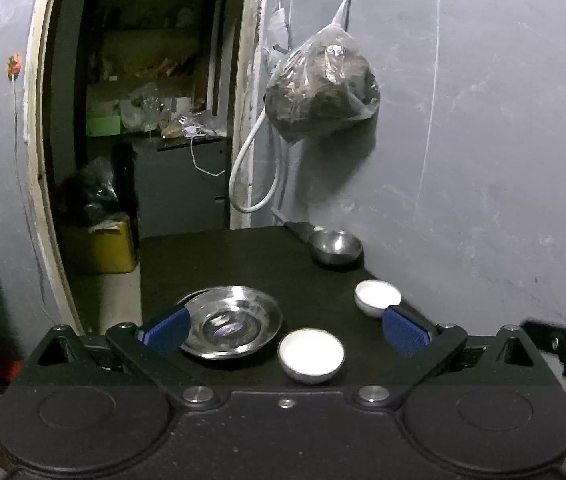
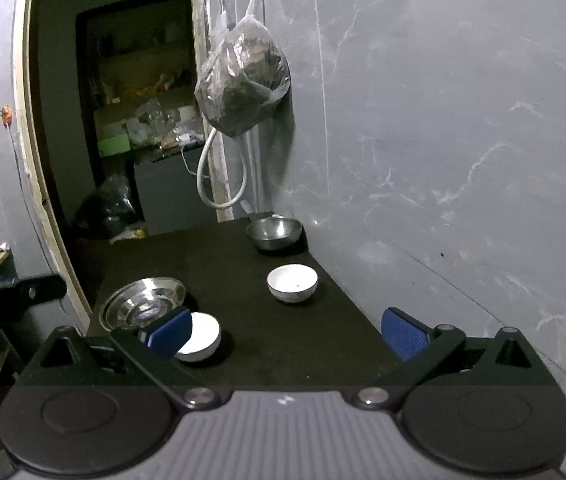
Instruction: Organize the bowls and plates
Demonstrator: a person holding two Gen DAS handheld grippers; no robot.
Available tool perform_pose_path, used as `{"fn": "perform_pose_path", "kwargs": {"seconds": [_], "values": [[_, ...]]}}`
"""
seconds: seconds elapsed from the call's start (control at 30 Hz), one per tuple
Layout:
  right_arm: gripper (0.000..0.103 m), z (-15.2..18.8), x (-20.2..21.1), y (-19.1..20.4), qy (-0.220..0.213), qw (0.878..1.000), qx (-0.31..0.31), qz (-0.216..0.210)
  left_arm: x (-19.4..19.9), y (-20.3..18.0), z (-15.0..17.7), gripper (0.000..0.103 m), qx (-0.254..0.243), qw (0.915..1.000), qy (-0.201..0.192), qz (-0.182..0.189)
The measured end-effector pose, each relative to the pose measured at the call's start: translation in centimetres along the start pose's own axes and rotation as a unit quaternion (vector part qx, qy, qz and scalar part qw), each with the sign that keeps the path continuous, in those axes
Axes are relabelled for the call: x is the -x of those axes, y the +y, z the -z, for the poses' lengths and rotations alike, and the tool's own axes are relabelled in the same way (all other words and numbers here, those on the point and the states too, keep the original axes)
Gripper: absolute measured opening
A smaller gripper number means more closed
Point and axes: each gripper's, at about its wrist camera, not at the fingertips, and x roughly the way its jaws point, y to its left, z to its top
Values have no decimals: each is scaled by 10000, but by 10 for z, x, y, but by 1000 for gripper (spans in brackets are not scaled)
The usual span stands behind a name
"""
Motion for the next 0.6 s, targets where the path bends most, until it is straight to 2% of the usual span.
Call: {"fn": "perform_pose_path", "kwargs": {"seconds": [0.07,0.23,0.43,0.6], "values": [[103,1,0,0,28,9999,-139,-21,3,7,-2,102,25,9999,92,-87],[103,-9,-3,5,-180,9996,-209,11,-5,28,-21,102,146,9997,-141,-127],[103,-34,-6,20,-461,9976,-185,492,-43,44,-51,102,340,9985,-266,342],[103,-26,-13,25,-175,9956,-198,903,-81,42,-53,102,368,9966,21,734]]}}
